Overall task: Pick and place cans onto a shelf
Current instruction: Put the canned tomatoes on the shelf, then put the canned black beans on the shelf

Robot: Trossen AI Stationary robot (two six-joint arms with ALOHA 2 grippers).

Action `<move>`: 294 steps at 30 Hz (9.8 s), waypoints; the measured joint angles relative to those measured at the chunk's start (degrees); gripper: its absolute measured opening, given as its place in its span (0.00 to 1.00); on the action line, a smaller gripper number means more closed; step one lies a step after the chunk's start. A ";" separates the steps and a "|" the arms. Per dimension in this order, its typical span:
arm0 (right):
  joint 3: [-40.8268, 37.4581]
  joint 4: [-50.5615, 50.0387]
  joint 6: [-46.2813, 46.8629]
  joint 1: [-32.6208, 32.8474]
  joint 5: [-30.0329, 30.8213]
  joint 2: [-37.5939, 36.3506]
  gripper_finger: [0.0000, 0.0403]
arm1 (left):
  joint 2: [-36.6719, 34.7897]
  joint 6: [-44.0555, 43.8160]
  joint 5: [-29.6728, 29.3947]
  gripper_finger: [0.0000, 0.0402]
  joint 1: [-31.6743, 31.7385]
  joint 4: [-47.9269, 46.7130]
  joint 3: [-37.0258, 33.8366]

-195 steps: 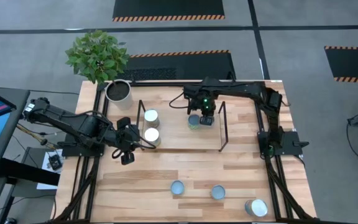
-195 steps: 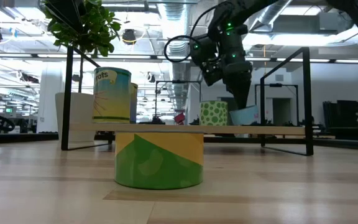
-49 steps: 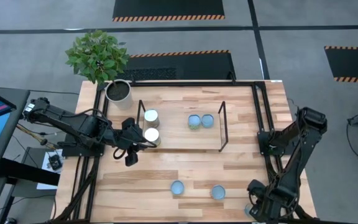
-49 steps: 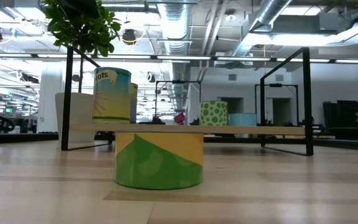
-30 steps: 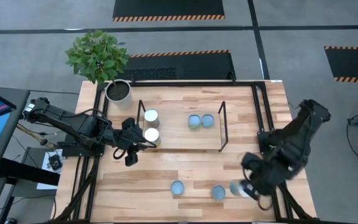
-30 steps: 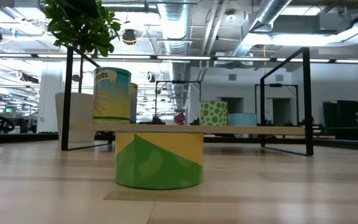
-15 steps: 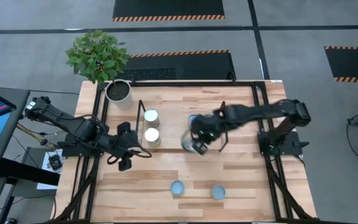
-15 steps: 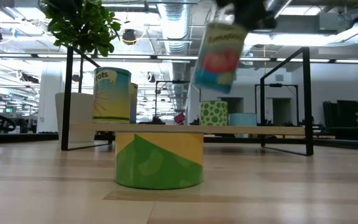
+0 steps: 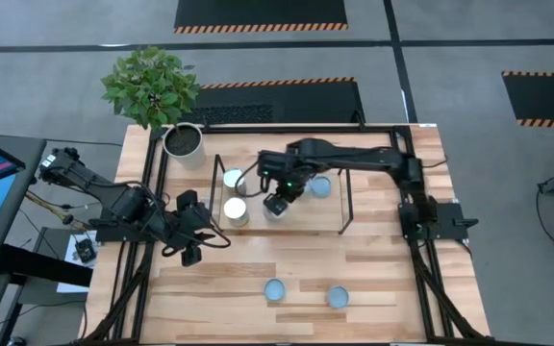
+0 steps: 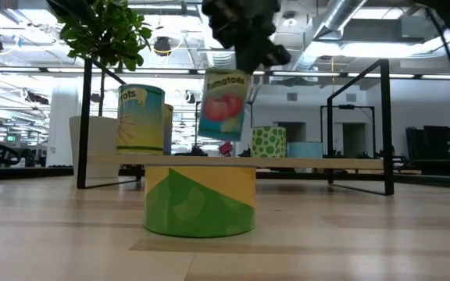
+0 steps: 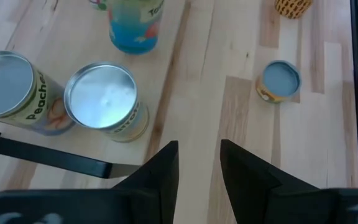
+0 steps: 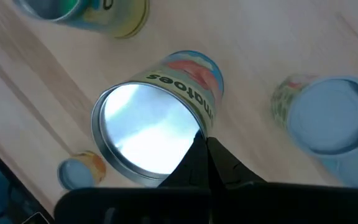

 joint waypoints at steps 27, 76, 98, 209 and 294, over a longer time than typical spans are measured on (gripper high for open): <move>5.57 -0.75 0.95 -0.48 1.03 4.92 0.00 | 0.00 1.21 -1.43 0.26 0.02 0.04 0.00; 5.55 0.67 -2.36 -0.48 4.70 6.34 0.06 | 0.02 -0.05 -1.43 0.26 0.03 0.44 0.00; 11.48 -0.68 -2.99 -2.34 5.71 6.39 0.22 | 0.02 -0.04 -1.43 0.26 0.02 0.40 0.00; -38.52 13.47 29.08 45.22 12.40 -10.77 0.63 | 37.27 -14.79 2.34 0.26 -1.29 47.04 1.66; -25.53 9.63 -14.01 -0.62 7.07 -7.72 0.01 | 24.06 -24.08 -11.94 0.26 -14.84 21.43 1.68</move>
